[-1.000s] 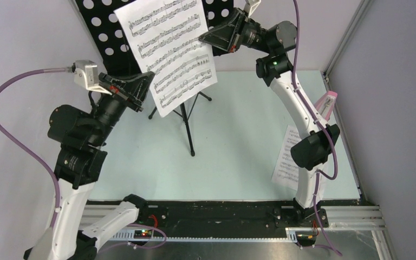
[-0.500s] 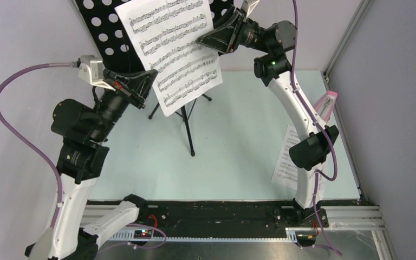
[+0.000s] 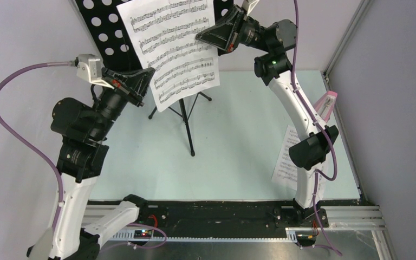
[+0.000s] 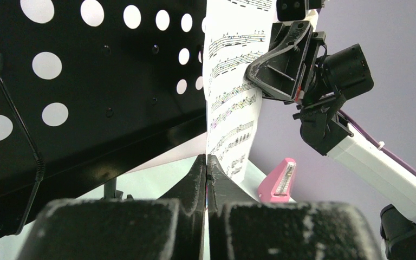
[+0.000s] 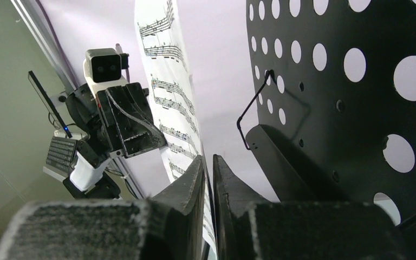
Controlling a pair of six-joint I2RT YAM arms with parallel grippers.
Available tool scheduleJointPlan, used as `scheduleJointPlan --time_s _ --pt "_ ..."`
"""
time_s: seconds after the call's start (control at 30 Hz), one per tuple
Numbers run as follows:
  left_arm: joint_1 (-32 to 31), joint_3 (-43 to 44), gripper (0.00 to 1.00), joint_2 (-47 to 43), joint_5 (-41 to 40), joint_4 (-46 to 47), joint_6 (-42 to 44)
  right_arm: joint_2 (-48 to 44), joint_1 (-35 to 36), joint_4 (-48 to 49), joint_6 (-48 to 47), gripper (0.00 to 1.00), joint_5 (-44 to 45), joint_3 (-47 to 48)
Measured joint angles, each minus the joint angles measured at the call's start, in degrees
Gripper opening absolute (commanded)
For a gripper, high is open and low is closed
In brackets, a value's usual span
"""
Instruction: Set up the instrument practice props
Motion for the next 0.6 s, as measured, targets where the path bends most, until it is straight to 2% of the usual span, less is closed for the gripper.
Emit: scheduleJointPlan --time_s 0.1,0.27,0.3,0.37,0.43,0.47,0.5,0.53,0.57,0.6 --pt "0.33 0.00 0.00 0.02 0.00 0.00 0.00 0.00 0.00 -0.55 -0.20 0.25 0.11 0.00" --pt "0.44 0.00 0.00 0.07 0.04 0.02 -0.04 0.00 0.00 -0.83 -0.44 0.24 0.09 0.00" --pt "0.44 0.00 0.00 0.09 0.04 0.00 -0.04 0.00 0.00 -0.83 -0.44 0.14 0.09 0.00" --pt "0.44 0.02 0.00 0.17 0.04 0.02 -0.09 0.00 0.00 -0.79 -0.68 0.00 0.07 0.00" --pt "0.46 0.02 0.03 0.20 0.04 0.02 -0.09 0.00 0.00 -0.81 -0.92 0.00 0.09 0.00" --pt "0.46 0.02 0.07 0.26 0.04 0.00 -0.09 0.00 0.00 -0.87 -0.92 0.00 0.09 0.00" --pt "0.50 0.02 0.21 0.28 0.02 0.02 -0.09 0.00 0.00 -0.96 -0.96 0.00 0.13 0.00" --pt "0.50 0.02 0.29 0.28 -0.02 0.02 -0.09 0.00 0.00 -1.14 -1.03 0.00 0.17 0.00" --pt "0.55 0.02 0.44 0.31 -0.28 0.04 0.26 0.00 0.02 -1.44 -1.33 0.00 0.46 0.02" --pt "0.55 0.02 0.51 0.31 -0.61 0.02 0.28 0.00 0.04 -2.01 -1.68 0.00 0.87 0.07"
